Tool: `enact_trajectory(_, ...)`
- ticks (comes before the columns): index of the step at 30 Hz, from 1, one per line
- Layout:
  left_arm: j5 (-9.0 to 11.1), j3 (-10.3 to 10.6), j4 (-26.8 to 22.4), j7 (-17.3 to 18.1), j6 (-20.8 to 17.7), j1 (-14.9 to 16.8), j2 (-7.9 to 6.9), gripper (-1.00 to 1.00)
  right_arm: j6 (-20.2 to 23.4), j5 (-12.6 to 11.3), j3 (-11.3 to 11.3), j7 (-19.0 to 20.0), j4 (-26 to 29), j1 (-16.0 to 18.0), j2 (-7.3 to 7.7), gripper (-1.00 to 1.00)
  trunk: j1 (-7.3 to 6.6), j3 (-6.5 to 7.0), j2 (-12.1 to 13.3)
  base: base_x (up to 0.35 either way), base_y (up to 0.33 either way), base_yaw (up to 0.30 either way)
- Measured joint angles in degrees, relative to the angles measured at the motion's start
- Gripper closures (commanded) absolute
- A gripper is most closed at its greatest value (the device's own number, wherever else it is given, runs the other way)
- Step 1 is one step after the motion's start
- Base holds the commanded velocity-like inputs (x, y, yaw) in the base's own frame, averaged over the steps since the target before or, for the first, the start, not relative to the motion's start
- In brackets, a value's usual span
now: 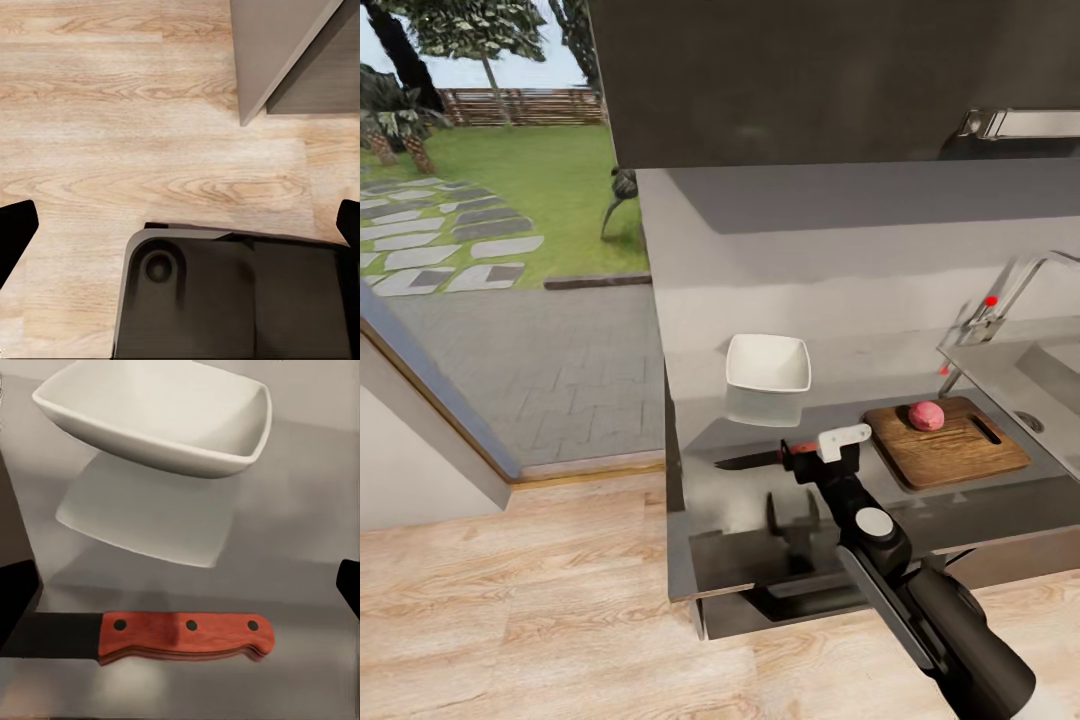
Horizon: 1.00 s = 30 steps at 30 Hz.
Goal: In the kitchen, take the Vidalia onion out of the sink, dice it on the chopping board with the paring knife, put the diced onion into the bowl on the countertop, then place both the paring knife and the chopping board into the sink.
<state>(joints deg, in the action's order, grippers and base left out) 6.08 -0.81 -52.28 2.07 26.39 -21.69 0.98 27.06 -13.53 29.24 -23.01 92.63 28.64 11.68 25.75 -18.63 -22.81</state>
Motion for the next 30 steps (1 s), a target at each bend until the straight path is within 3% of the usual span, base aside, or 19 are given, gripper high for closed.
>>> enact_trajectory(6,0.00,0.00,1.17,0.05,0.01,0.03,0.05,-1.00,-1.78,-0.58,-0.07,1.20,-0.14,-0.06,1.56,-1.00,0.00,0.00,0.00,0.000,0.000,0.000)
enact_trajectory(16,-0.13,0.03,2.42,0.08,0.03,0.09,0.97,-1.00,-2.44,-1.39,-0.08,1.02,-0.31,-0.08,1.96,-1.00,-0.01,0.00,0.00,0.026,-0.021,0.000)
enact_trajectory(23,-0.28,0.06,2.92,0.08,0.04,0.10,1.34,-1.00,-2.39,-3.20,-0.07,1.00,-0.33,-0.15,2.30,-1.00,0.00,0.00,0.01,0.067,-0.230,0.017)
enact_trajectory(30,-0.28,0.03,3.04,0.08,0.38,0.10,1.35,-1.00,-2.39,-3.65,-0.07,1.00,-0.33,-0.15,2.32,-1.00,0.00,-0.10,0.01,0.004,-0.292,0.221)
